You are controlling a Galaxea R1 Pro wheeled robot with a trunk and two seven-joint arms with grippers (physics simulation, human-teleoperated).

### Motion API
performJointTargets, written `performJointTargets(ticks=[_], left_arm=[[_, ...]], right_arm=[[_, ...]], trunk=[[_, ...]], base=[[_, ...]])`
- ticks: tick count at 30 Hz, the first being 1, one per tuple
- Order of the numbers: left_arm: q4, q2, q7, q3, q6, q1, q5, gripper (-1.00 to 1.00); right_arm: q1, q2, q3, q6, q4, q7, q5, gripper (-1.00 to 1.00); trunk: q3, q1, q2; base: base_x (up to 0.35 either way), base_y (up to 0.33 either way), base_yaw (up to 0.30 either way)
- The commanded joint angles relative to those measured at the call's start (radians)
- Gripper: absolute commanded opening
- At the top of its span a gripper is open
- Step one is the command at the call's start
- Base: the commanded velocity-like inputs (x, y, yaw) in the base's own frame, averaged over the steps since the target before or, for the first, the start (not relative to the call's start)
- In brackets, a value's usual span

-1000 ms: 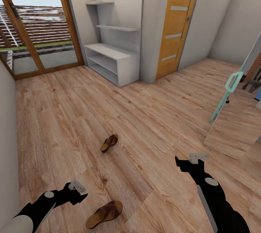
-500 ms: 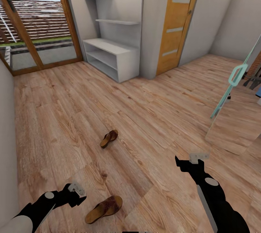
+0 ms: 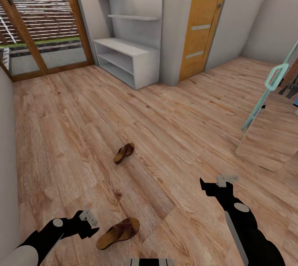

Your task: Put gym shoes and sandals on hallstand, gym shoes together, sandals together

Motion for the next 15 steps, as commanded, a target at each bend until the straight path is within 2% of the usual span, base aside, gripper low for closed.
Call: performJointTargets(ticks=[1,15], left_arm=[[-0.002,0.000,-0.008,-0.001,-0.009,-0.001,-0.012,1.00],[-0.010,-0.010,-0.022,0.002,-0.005,-0.009,-0.018,1.00]], right_arm=[[0.000,0.000,0.000,0.006,-0.001,0.000,0.000,1.00],[0.000,-0.001,0.000,0.007,-0.002,0.000,0.001,1.00]], trunk=[[-0.006,0.004,-0.008],[-0.070,0.057,-0.106]], base=[[0.000,0.000,0.000],[0.000,0.000,0.000]])
